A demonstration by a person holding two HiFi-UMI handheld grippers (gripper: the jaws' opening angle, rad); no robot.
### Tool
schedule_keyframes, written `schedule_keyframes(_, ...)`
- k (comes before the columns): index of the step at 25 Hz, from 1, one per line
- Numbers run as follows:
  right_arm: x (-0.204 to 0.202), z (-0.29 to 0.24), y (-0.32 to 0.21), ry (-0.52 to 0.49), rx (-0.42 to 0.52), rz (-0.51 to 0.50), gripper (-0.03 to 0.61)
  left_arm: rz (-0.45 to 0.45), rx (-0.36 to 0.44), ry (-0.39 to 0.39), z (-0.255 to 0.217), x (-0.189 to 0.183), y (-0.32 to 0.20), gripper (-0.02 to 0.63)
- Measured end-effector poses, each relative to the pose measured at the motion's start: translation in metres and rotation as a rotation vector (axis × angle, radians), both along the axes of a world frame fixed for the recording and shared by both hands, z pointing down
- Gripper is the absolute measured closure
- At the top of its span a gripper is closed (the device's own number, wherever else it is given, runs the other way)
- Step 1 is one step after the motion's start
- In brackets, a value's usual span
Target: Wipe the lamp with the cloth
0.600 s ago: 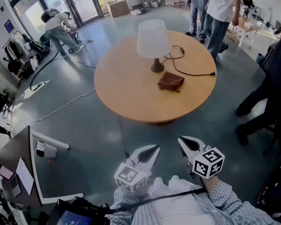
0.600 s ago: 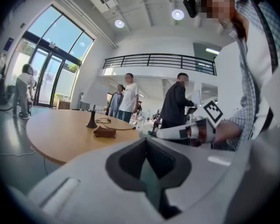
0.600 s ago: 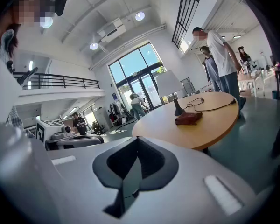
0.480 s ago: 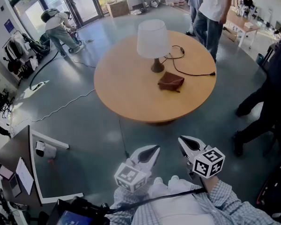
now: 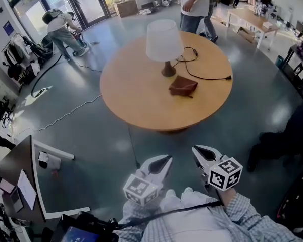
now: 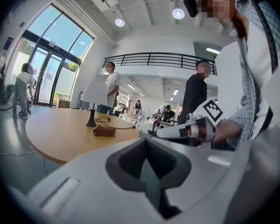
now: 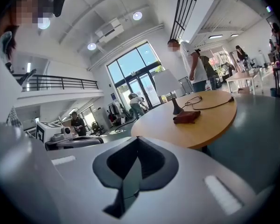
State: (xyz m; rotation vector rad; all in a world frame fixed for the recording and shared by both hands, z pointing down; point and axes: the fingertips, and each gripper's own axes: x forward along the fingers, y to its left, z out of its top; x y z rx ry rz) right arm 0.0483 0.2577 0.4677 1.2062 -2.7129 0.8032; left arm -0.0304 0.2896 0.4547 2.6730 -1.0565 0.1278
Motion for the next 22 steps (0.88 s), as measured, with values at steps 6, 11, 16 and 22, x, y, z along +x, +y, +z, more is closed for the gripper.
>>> schedule_keyframes(6, 0.0, 0.0, -0.003, 0.001, 0.001, -0.008, 0.575, 0.009, -0.017, 0.007, -0.004, 0.005, 0.0, 0.609)
schedule_keyframes(11, 0.005, 0.001, -0.006, -0.012, -0.01, 0.003, 0.575, 0.0, -0.021, 0.005, -0.002, 0.007, -0.003, 0.609)
schedule_keyframes(16, 0.016, 0.001, -0.012, -0.015, -0.012, 0.006, 0.575, 0.005, -0.019, 0.0, -0.006, 0.018, -0.01, 0.609)
schedule_keyframes(22, 0.032, -0.002, -0.02, -0.033, -0.007, 0.005, 0.575, -0.019, 0.008, 0.0, -0.014, 0.029, -0.022, 0.609)
